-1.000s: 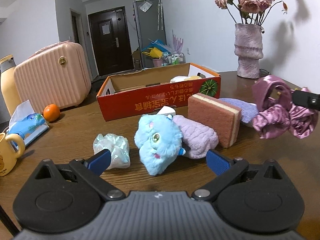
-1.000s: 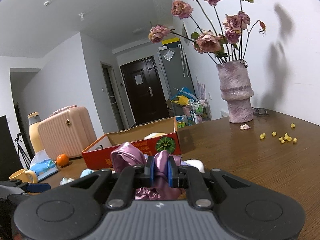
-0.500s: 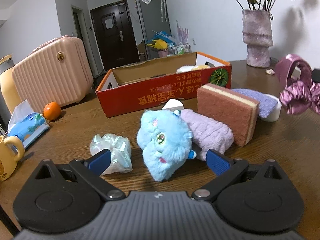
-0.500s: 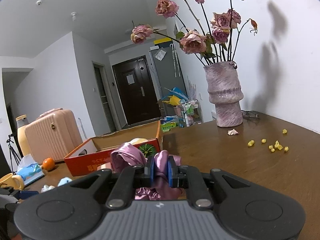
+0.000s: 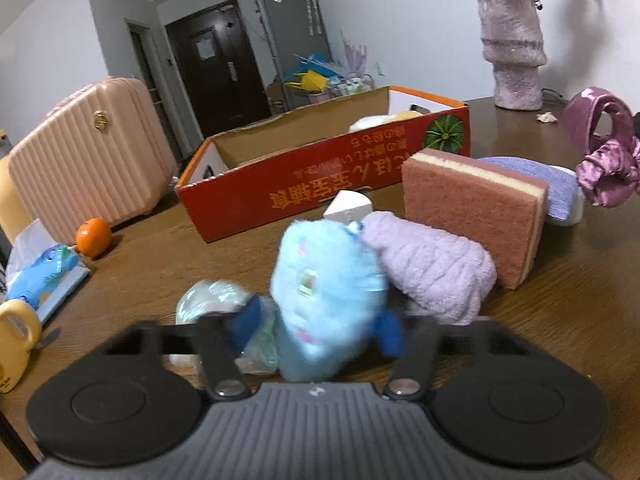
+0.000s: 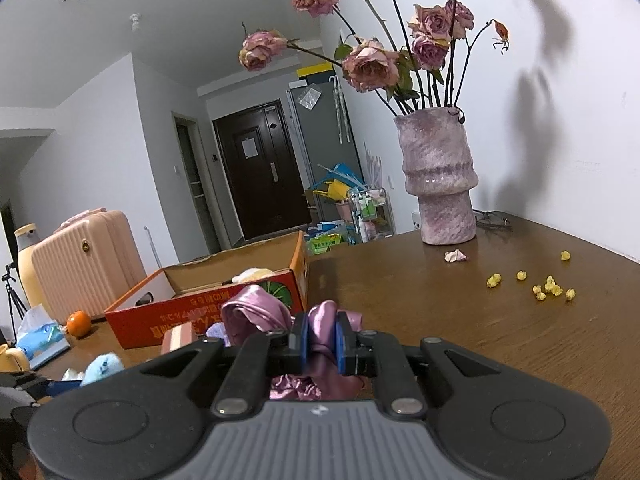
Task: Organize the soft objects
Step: 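Carry the plush toy and scrunchies with both grippers over the cardboard box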
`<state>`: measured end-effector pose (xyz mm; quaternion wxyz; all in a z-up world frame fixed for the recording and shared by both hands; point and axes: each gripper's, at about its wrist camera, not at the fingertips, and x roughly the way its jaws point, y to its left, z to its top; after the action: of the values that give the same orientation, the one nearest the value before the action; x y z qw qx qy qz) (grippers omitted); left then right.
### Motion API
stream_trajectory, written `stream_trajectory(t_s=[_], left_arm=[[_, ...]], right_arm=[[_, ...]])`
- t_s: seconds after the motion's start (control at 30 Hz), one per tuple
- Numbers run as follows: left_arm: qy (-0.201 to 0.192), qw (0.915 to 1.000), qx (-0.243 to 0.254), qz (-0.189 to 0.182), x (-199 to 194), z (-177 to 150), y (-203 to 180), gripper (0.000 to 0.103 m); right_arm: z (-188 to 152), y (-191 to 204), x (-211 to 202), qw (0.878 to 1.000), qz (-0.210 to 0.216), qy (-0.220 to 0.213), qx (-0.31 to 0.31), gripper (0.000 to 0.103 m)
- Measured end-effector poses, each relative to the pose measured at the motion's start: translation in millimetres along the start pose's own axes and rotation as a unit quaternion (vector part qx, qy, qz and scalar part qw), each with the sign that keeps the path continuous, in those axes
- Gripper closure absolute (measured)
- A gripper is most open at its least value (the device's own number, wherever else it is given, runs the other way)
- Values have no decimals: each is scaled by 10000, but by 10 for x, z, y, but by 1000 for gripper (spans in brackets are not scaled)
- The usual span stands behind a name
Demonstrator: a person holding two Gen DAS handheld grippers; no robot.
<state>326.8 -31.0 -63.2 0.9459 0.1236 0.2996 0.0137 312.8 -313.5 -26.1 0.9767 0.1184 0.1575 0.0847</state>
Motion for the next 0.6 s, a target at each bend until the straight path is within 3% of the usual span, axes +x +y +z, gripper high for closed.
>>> stream_trajectory(t_s=[0.13, 0.6], left_arm=[[-177, 9998, -52, -68, -74, -5, 23, 68], [-732, 9970, -267, 35, -366, 85, 139, 68]], right_arm=[[-32, 3, 1, 10000, 20, 7, 2, 91], [-56, 65, -71, 9998, 133, -128, 55, 91]])
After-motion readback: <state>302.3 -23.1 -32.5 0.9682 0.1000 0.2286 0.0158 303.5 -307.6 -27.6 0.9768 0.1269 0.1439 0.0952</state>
